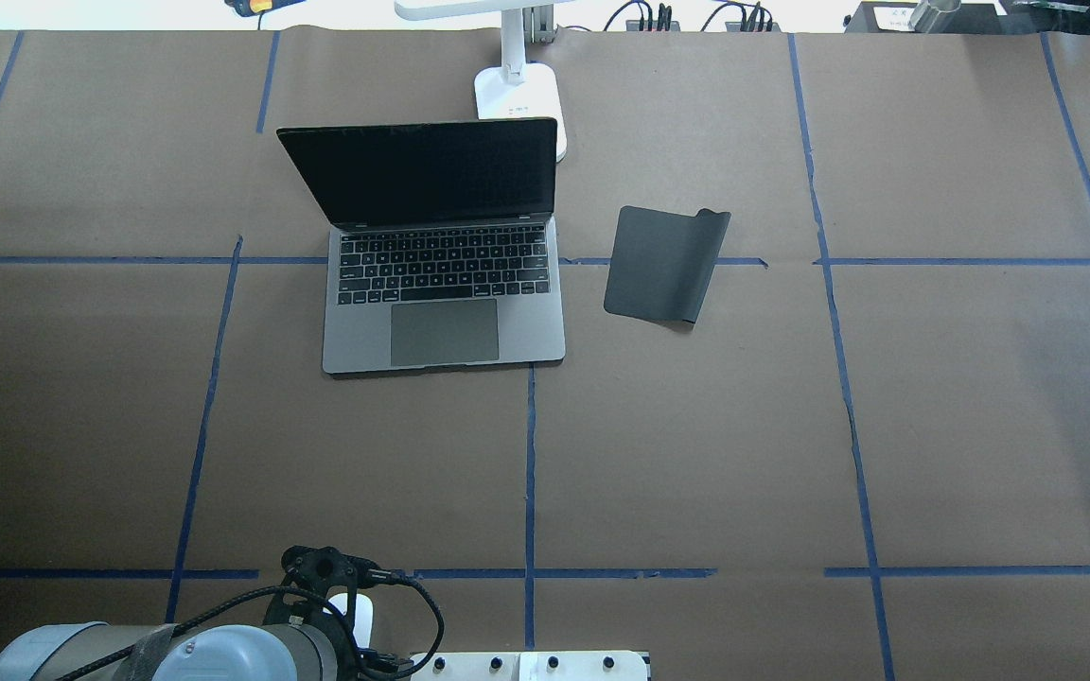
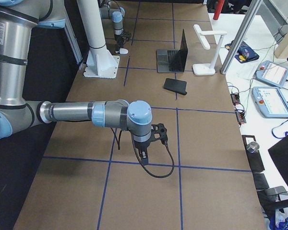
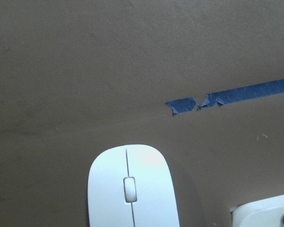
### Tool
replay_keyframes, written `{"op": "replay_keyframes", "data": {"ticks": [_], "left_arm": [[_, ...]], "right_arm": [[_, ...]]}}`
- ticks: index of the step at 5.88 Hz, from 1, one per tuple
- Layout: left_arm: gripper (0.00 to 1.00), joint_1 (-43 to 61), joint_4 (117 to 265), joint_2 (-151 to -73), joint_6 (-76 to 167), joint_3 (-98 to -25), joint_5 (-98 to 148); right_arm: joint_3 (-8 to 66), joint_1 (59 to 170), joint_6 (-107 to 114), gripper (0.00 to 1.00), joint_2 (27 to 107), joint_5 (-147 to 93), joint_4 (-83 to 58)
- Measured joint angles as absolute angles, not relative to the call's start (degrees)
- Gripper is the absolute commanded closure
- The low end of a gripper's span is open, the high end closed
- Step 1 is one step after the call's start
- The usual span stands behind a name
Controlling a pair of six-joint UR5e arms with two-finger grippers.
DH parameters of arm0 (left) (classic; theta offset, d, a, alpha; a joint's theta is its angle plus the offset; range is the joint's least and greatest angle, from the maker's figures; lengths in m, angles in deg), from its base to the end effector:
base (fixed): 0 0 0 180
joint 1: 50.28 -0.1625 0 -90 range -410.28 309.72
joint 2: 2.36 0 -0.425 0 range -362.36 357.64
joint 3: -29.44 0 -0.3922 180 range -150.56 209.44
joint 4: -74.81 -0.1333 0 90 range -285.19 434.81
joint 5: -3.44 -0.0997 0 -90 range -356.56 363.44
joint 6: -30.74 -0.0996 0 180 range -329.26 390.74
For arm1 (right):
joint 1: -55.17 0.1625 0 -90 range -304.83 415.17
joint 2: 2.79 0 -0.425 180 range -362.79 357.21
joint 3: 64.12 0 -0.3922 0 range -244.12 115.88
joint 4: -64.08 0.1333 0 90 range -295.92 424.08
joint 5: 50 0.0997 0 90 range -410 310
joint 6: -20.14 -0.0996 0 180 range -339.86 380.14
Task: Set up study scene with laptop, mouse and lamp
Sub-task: 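Reach the left gripper down and grasp the white mouse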
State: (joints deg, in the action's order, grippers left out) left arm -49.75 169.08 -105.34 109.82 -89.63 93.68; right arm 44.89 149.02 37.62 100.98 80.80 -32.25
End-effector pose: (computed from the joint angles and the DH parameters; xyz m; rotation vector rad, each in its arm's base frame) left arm 0.5263 -0.1378 0.3106 0.0768 0.8059 0.1730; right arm 0.0941 -0.3822 0.6167 0.1141 -0.7047 -0.2210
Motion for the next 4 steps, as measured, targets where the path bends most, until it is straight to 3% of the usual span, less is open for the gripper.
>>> {"op": "replay_keyframes", "data": {"ticks": [1,3,4], "left_arm": [[0.00,-49.7,168.9,-105.1,109.8,-89.5,93.7],[0.25,-49.8,168.7,-105.4,109.6,-88.7,94.0],[0.46,-49.8,168.7,-105.5,109.6,-88.3,94.4]], "right_arm": [[44.8,149.0,37.6,0.00,101.0,80.8,-32.3],[44.8,149.0,37.6,0.00,101.0,80.8,-32.3],[44.8,149.0,37.6,0.00,101.0,80.8,-32.3]]}}
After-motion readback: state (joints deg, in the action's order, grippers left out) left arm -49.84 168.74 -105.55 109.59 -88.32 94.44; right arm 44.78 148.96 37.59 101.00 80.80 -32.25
